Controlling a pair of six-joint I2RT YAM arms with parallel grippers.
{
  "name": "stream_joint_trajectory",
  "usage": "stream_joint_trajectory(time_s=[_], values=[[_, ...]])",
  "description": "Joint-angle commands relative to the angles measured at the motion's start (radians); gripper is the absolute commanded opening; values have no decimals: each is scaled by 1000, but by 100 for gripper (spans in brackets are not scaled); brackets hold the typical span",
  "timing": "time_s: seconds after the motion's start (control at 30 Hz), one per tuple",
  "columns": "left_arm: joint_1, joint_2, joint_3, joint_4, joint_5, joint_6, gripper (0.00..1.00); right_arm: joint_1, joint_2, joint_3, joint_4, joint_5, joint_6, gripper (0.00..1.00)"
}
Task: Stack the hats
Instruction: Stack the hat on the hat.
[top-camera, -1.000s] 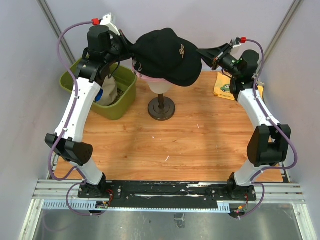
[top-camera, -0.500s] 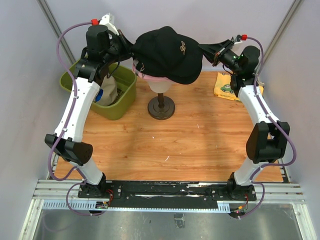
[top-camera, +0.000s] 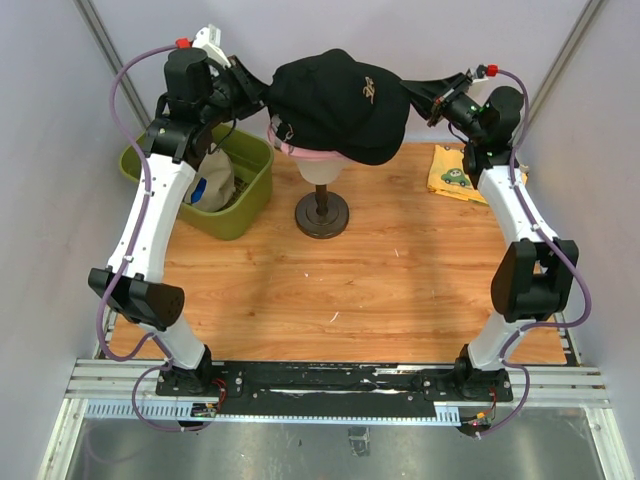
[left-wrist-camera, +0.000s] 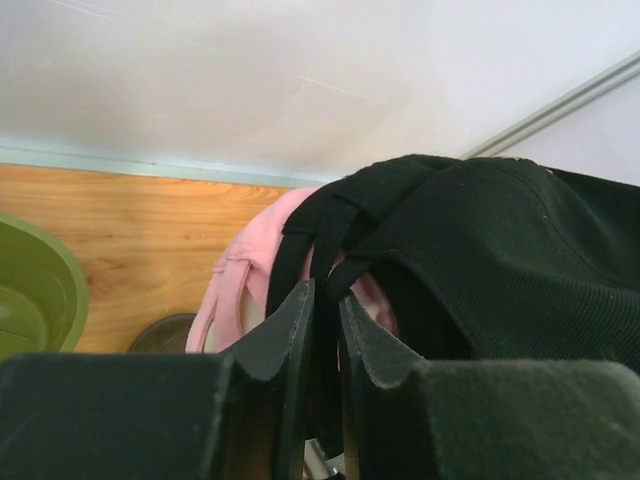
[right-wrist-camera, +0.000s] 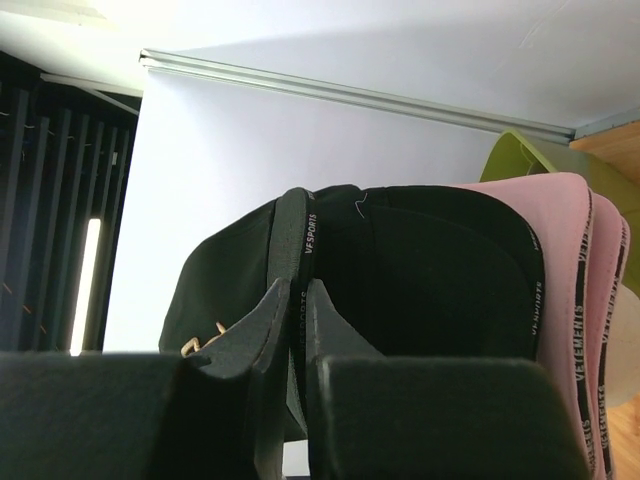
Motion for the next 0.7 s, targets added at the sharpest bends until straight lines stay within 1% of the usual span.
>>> stream_joint_trajectory(time_s=[0.0,0.17,0.23,0.43,0.67], values=[[29,-42,-26,22,-15,-2,26,-23,23,35,37,33,23,9],[35,-38,-57,0,-33,9,44,-23,33,30,39,35,41,12],[39,-43,-68,2,-41,8,49,-23,37,33,38,35,47,13],[41,-72,-75,35,-67,1,59,-23,49,36,14,30,55,13],[41,-157,-165,169,-56,-27,60,-23,54,19,-27,24,57,13]])
